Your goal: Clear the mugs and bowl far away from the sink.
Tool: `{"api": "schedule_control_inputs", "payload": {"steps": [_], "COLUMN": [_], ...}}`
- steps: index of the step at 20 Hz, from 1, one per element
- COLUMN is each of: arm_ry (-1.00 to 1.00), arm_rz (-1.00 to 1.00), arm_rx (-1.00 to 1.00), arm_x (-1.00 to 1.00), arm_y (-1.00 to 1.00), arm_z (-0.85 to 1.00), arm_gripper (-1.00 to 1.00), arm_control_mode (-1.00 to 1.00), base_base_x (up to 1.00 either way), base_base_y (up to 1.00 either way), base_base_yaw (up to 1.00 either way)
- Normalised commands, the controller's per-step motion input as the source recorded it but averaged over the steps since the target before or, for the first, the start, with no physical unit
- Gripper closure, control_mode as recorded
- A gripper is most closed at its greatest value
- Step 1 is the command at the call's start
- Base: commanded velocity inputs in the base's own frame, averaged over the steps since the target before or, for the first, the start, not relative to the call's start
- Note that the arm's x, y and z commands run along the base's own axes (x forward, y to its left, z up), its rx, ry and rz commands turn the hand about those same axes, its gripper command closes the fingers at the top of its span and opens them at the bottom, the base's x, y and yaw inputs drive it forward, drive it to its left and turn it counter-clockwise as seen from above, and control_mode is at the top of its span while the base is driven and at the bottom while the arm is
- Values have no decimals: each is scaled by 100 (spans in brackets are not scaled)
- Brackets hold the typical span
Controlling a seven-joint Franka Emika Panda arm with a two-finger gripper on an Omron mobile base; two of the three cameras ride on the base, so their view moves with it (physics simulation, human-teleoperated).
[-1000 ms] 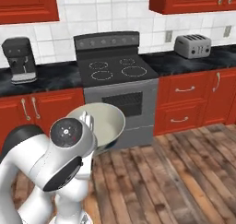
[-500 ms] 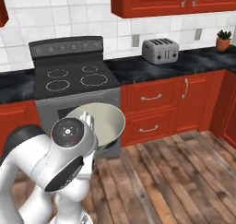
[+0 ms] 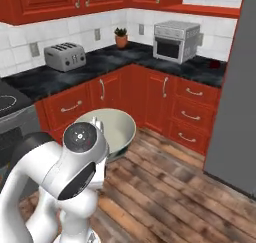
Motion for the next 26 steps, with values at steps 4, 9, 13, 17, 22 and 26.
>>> {"api": "schedule_control_inputs", "payload": {"steps": [4,9,13,17,22,26], "arm_ry": [0,0,0,0,0,0], "arm_rz": [0,0,0,0,0,0], "arm_rx": [0,0,0,0,0,0], "arm_x": [0,0,0,0,0,0], "arm_y": [0,0,0,0,0,0], "arm_z": [0,0,0,0,0,0], "arm_gripper": [100,100,100,100,100,100], "arm_control_mode": [100,100,100,100,100,100], "base_base_x": [31,80,100,100,100,100], "base_base_y": [32,72,99,100,83,19], "base_base_yaw": [-95,-78,-59,-32,-7,1]}}
